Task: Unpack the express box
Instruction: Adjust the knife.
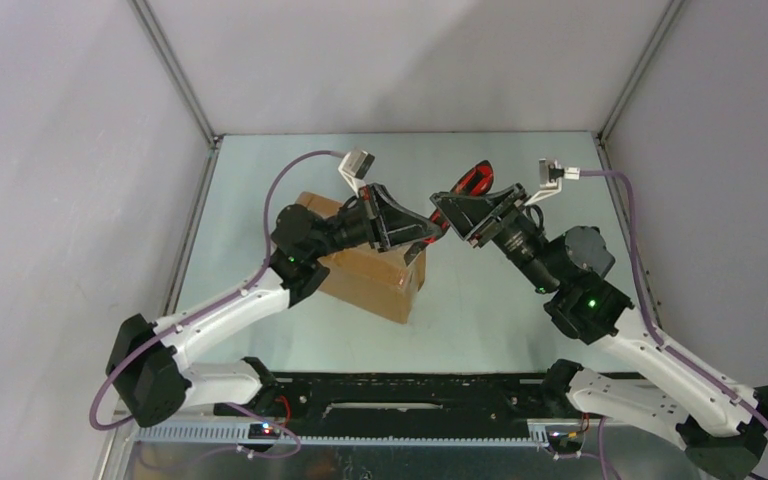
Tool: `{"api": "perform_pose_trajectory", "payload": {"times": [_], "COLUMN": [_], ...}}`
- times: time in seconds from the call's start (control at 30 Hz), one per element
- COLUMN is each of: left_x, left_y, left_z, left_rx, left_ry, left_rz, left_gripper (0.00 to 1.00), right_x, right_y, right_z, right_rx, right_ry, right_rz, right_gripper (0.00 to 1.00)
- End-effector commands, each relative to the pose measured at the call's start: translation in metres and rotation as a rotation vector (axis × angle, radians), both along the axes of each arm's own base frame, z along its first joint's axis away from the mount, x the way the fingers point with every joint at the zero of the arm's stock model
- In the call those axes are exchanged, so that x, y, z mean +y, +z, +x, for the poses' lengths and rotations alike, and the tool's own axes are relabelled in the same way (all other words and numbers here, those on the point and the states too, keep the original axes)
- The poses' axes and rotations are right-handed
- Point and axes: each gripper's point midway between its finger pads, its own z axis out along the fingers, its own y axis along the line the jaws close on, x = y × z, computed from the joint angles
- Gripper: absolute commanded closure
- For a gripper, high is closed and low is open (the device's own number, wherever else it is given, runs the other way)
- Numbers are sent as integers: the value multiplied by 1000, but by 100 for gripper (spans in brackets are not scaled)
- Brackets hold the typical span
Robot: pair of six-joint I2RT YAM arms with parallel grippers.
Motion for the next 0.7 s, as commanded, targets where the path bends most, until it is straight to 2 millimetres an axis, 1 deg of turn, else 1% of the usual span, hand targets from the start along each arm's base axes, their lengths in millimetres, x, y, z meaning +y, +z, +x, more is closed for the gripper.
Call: {"api": "perform_pose_trajectory", "payload": {"times": [0.0,0.07,0.13,0.2,0.23,0.33,0.37,0.4,0.43,0.47,0.5,0.53,0.57,0.6,0.63,0.67], "left_x": [2,2,2,2,2,2,1,1,1,1,1,1,3,5,12,19], "left_y": [7,7,4,2,3,2,2,1,0,-1,-3,-8,-14,-21,-25,-33], "left_z": [-7,-8,-8,-6,-6,-4,-4,-4,-4,-5,-5,-4,-2,1,3,7], "left_rx": [-9,-7,-5,-3,-4,-5,-5,-6,-6,-7,-6,-4,4,11,10,11], "left_ry": [-29,-32,-30,-23,-20,-9,-8,-11,-12,-12,-11,-5,6,24,51,85], "left_rz": [-42,-40,-28,-22,-22,-20,-18,-16,-14,-10,-2,15,35,55,71,101], "left_gripper": [100,100,100,100,100,100,100,100,100,100,100,95,82,66,35,21], "right_x": [8,10,10,10,10,12,12,12,11,9,6,3,-1,-5,-10,-14], "right_y": [-4,-5,-7,-9,-9,-12,-12,-13,-13,-13,-13,-11,-9,-6,-3,0], "right_z": [-1,-3,-3,-4,-4,-3,-2,-2,-2,-1,1,2,3,4,6,6], "right_rx": [-16,-20,-12,-3,2,14,17,23,26,28,29,28,22,13,-5,-23], "right_ry": [26,43,46,52,54,57,57,57,54,47,38,26,14,0,-23,-40], "right_rz": [-28,-36,-39,-41,-39,-40,-41,-42,-42,-41,-38,-34,-28,-24,-25,-27], "right_gripper": [79,76,70,60,59,64,70,78,91,100,100,100,100,100,100,100]}}
